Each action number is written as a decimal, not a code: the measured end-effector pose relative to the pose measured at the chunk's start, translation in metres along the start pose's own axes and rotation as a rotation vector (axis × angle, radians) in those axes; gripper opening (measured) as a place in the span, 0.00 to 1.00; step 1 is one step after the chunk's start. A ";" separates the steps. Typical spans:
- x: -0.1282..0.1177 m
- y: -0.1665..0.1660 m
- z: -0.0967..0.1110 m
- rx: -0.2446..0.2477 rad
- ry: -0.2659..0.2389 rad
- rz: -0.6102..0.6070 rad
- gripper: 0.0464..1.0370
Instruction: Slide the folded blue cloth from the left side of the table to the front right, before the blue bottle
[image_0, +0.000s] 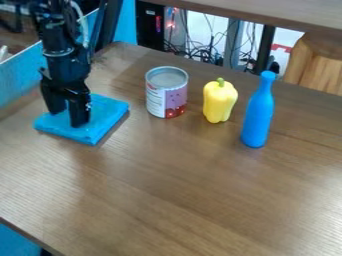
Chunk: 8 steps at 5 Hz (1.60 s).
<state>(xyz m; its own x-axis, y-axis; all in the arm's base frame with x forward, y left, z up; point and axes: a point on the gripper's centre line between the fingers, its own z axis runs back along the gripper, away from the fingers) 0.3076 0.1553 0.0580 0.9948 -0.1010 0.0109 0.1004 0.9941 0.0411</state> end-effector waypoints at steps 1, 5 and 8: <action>-0.004 -0.018 0.002 -0.012 -0.001 -0.036 0.96; 0.017 -0.151 0.000 -0.026 -0.068 -0.189 0.96; 0.002 -0.267 0.008 -0.047 -0.079 -0.385 0.96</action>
<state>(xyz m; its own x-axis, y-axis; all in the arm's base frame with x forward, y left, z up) 0.2830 -0.1108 0.0551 0.8802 -0.4678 0.0804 0.4685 0.8834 0.0116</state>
